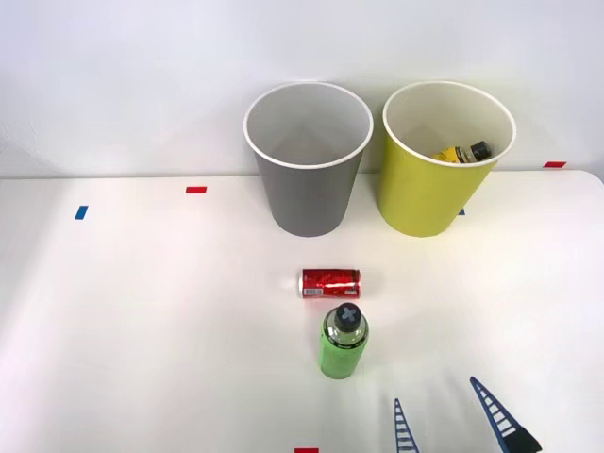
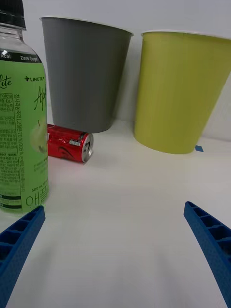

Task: Put cans in the gray bin, plastic bottles in the light green bin

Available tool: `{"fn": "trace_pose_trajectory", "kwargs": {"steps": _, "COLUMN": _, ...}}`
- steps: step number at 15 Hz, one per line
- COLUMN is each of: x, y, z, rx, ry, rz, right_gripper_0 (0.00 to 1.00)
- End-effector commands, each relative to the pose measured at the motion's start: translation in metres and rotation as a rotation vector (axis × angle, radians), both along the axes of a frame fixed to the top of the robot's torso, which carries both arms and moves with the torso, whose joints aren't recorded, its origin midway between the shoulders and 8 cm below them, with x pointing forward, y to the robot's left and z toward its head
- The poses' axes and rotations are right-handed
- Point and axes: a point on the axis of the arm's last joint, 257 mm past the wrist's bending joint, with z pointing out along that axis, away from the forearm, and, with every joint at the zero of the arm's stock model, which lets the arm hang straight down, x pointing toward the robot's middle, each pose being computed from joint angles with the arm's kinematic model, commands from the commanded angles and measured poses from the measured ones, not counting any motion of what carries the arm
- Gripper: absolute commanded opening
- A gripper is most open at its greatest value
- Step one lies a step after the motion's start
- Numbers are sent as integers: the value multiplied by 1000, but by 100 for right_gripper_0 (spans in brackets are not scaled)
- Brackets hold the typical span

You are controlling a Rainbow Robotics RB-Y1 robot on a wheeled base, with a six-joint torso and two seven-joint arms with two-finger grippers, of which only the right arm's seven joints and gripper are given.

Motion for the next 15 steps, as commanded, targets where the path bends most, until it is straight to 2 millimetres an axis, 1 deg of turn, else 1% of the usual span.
{"fn": "trace_pose_trajectory", "kwargs": {"steps": 1, "x": -1, "y": -6, "z": -1, "rx": -1, "ry": 4, "rz": -19, "right_gripper_0": 100}}
{"fn": "trace_pose_trajectory", "kwargs": {"steps": 15, "x": -1, "y": -6, "z": -1, "rx": -1, "ry": 4, "rz": -19, "right_gripper_0": 100}}
